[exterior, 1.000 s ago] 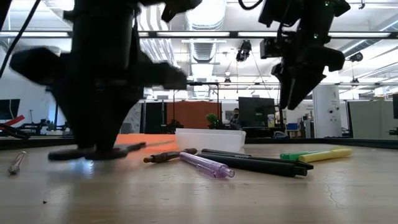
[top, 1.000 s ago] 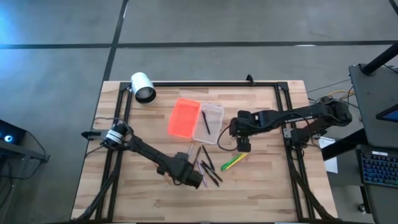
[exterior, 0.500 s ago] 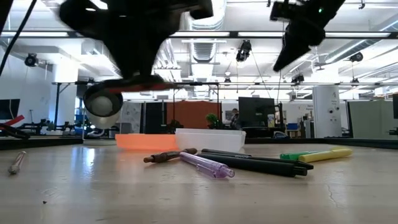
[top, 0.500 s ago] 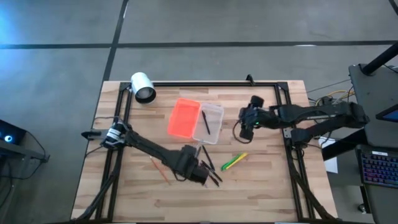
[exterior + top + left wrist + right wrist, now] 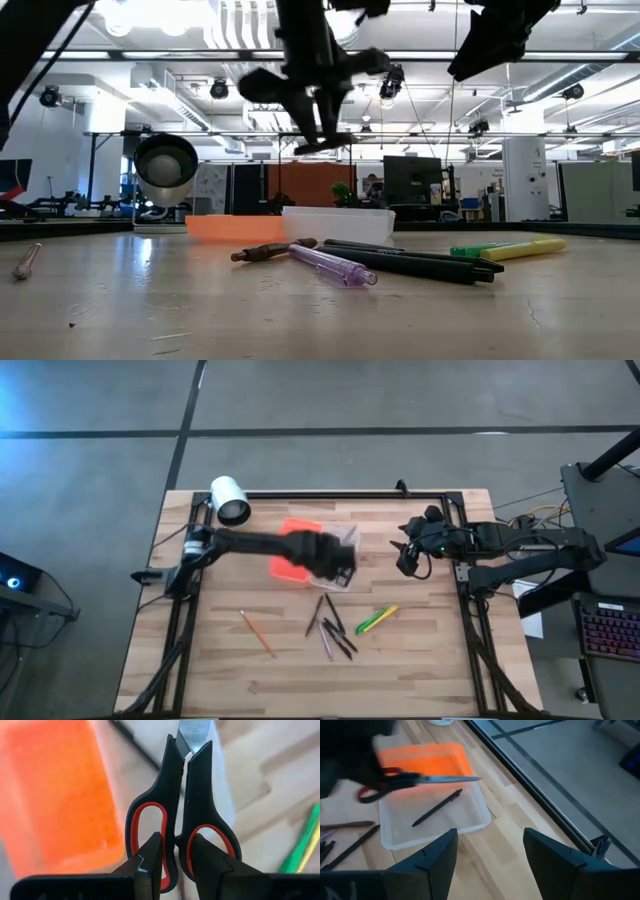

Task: Pick & place school supplies into a supply box
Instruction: Put the black scissors into the orange supply box

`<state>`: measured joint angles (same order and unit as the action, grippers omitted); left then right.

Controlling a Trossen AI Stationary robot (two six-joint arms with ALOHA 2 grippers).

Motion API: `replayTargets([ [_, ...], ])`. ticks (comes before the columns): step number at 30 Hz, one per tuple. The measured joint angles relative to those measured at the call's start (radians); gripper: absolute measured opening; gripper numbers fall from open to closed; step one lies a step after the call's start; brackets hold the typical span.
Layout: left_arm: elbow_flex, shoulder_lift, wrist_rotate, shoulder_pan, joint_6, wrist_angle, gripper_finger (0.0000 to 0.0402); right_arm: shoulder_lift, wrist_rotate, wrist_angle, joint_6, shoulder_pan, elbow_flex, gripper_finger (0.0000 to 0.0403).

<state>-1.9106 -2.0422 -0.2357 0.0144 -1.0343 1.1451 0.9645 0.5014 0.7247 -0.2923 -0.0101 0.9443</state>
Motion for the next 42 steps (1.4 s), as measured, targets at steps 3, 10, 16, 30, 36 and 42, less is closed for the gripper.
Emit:
replayTargets([
  [3,0.0,0.0,0.033,0.049,0.052,-0.033,0.0062,0.0,0.0,0.002,-0.004,0.0,0.0,0.0219],
  [10,0.064,-0.001,0.055,0.07,0.126,-0.064,0.0062,0.001,0.001,0.003,0.002,0.0,-0.02,0.0219],
  [16,0.223,-0.003,0.062,0.069,0.093,-0.25,0.0062,0.007,0.026,-0.005,-0.025,0.0,-0.049,0.0219],
  [30,0.376,-0.005,0.101,0.071,0.062,-0.381,0.0074,0.007,0.026,-0.02,-0.068,0.0,-0.132,0.0219],
  [36,0.365,-0.005,0.123,0.071,0.099,-0.42,0.0077,0.007,0.026,-0.06,-0.051,0.0,-0.141,0.0219],
  [42,0.346,-0.004,0.115,0.065,0.065,-0.334,0.0079,0.007,0.026,-0.064,-0.037,-0.015,-0.141,0.0219],
])
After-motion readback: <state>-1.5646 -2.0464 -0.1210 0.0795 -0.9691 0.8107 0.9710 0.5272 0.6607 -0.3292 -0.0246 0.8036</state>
